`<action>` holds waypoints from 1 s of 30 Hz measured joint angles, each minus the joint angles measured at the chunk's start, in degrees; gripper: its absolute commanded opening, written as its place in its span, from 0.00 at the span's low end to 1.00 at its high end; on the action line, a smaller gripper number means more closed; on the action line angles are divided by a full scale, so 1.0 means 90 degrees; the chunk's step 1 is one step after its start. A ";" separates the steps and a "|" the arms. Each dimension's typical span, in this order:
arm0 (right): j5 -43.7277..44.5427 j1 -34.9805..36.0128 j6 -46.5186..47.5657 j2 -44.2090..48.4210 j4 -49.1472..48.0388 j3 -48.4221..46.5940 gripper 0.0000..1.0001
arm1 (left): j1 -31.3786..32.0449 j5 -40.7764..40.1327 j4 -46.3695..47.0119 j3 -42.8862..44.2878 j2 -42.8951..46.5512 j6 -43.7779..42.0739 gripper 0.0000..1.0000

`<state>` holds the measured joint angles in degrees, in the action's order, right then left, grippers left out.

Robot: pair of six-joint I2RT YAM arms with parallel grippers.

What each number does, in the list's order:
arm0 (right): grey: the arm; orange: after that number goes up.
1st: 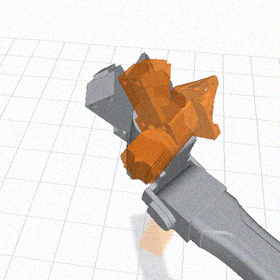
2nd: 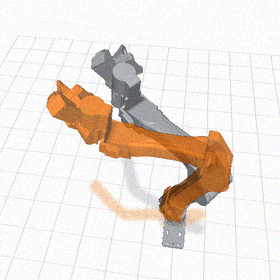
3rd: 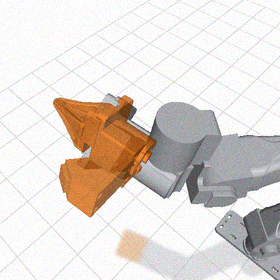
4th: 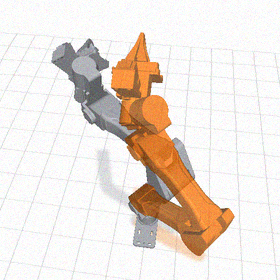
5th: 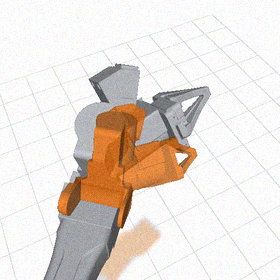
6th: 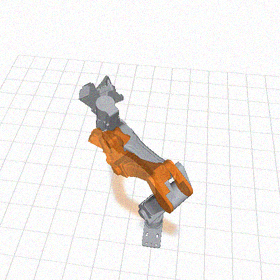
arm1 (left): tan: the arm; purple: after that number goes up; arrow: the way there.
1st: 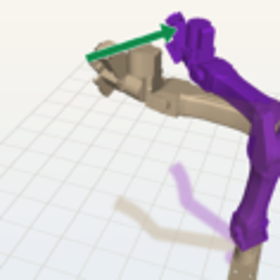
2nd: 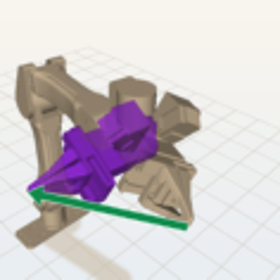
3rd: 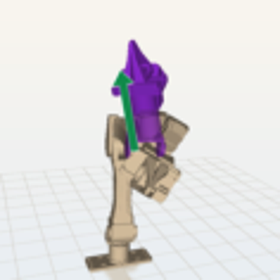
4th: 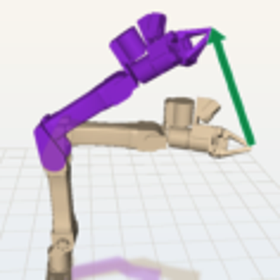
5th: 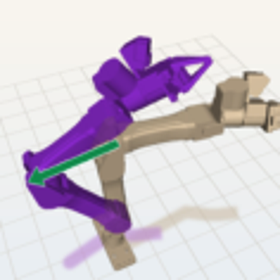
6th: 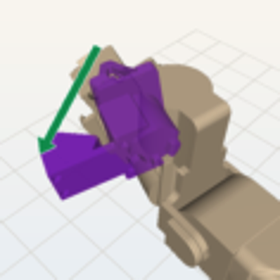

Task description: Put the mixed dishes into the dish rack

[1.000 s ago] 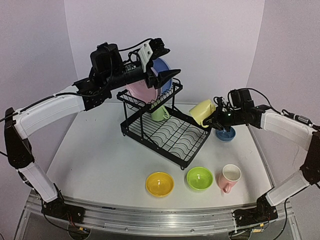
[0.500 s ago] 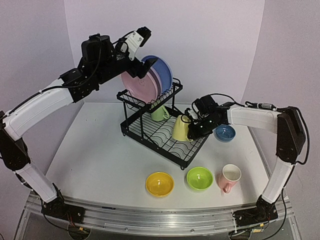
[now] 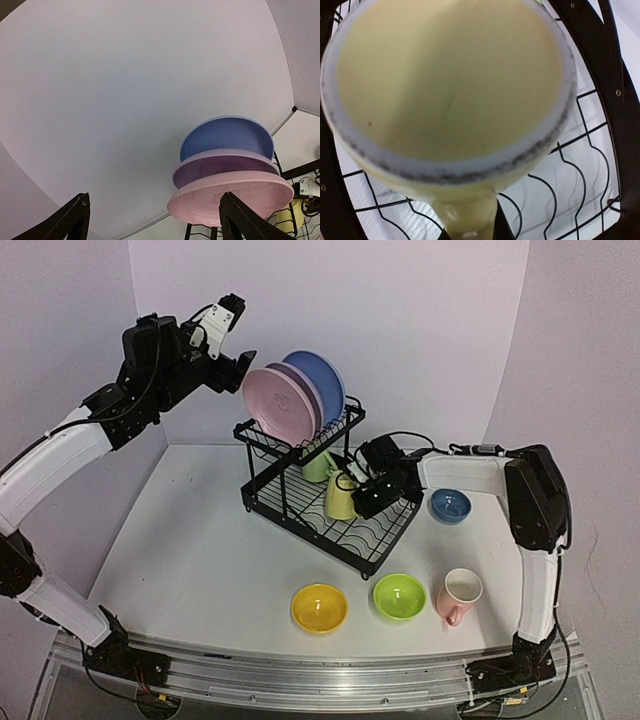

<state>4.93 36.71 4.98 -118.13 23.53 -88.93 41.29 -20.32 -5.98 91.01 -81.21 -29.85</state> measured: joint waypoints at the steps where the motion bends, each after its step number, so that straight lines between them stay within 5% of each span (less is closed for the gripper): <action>1: -0.0012 0.0002 0.0062 -0.0036 -0.0139 -0.0005 0.00 | -0.0013 0.0000 -0.0002 -0.0056 0.0000 -0.0005 0.89; 30: 0.0105 0.0068 0.0633 -0.1377 -0.1468 -0.1190 0.00 | -0.0172 0.0083 0.0221 -0.0215 0.0012 -0.0090 0.89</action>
<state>5.87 37.32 10.68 -130.52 10.32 -99.63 39.75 -19.57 -3.99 89.08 -81.10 -30.65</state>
